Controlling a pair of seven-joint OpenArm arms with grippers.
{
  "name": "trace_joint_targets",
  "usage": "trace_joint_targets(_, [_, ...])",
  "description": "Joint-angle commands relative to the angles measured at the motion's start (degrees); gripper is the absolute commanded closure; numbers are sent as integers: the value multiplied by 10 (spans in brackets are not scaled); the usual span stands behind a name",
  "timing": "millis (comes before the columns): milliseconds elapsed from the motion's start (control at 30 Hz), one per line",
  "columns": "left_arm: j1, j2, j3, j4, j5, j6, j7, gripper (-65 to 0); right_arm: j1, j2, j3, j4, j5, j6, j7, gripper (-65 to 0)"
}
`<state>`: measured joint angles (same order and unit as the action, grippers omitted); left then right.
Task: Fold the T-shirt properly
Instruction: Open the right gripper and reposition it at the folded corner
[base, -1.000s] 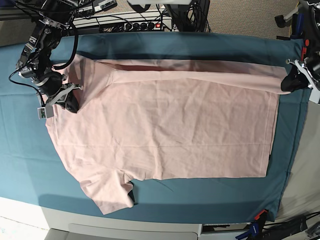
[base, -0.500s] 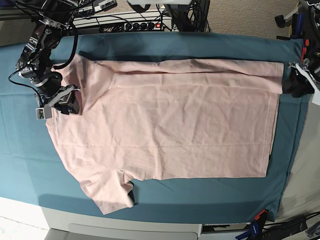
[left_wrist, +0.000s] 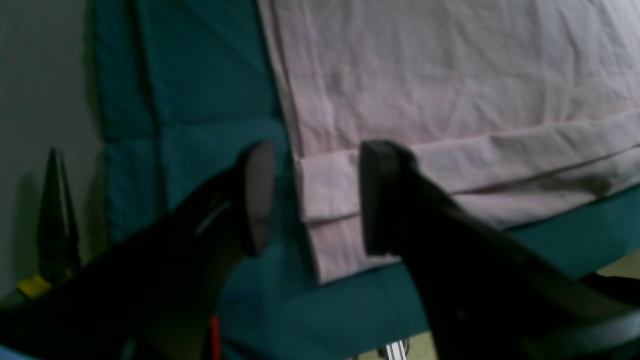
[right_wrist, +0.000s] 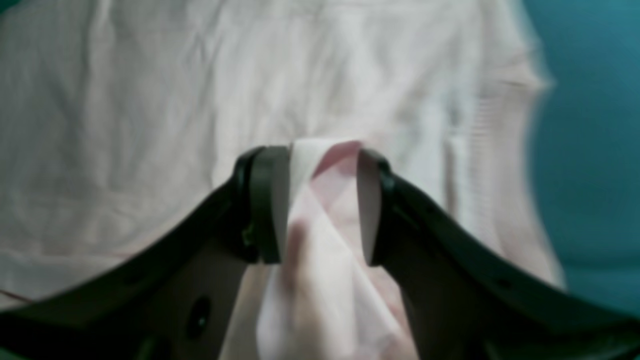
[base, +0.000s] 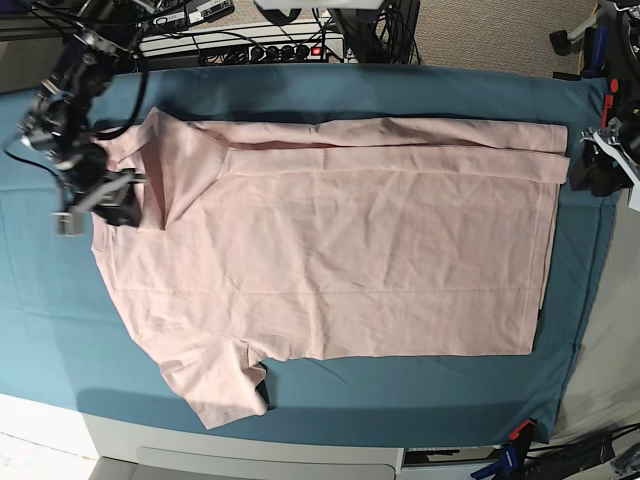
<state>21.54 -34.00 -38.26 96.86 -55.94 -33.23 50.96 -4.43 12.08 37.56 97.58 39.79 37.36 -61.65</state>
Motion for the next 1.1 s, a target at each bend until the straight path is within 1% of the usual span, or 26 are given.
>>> trace_joint_targets(0, [-3,-13,-5,7,-10,-2,-8,-292,4,9,28,21,30,0,-4,-234])
trace_joint_targets(67, [-3,-12,-5,7,-10,-2,-7,-292,-11,8,81,33,75,1,-27,-234])
trace_joint_targets(133, [-3,-13,-5,7,-10,-2,-4,-292,-36,7,128,33,105,-1,-35,-235])
trace_joint_targets(200, [-3,-13,-5,7,-10,-2,-4,-292,-66,8,162,33,129,-15,-43,-235])
trace_joint_targets(267, [-3,-13,-5,8,-10,-2,-4,-292,-94,8,181,32,145,-32,-45,-235])
trace_joint_targets(400, [-3,-13,-5,8,-10,-5,-4,-292,-131,2,183,32,160,-38,-56,-236])
trace_joint_targets(567, [-3,-13,-5,8,-10,-5,-4,-292,-140,-35,182,32,187,-37,-59,-236])
trace_joint_targets(633, [-3,-13,-5,7,-9,-5,-4,-292,-140,-41,170,32,191,-30,-60,-236])
trace_joint_targets(700, [-3,-12,-5,8,-7,-4,-4,-292,-140,-41,146,32,190,-15,-63,-236])
trace_joint_targets(733, [-3,-12,-5,8,-5,-4,-4,-292,-139,-41,132,32,181,-5,-63,-236])
trace_joint_targets(800, [-3,-12,-5,7,-5,-4,-4,-292,-132,-41,101,33,137,21,-62,-236])
trace_joint_targets(900, [-3,-12,-5,7,-5,-4,-4,-292,-119,-40,49,34,73,21,-54,-236])
trace_joint_targets(933, [-3,-12,-5,7,-5,-4,-4,-292,-116,-37,32,37,54,26,-53,-236])
trace_joint_targets(1067, [-3,-12,-5,7,3,-4,-4,-292,-113,-27,-21,97,-53,26,-36,-236])
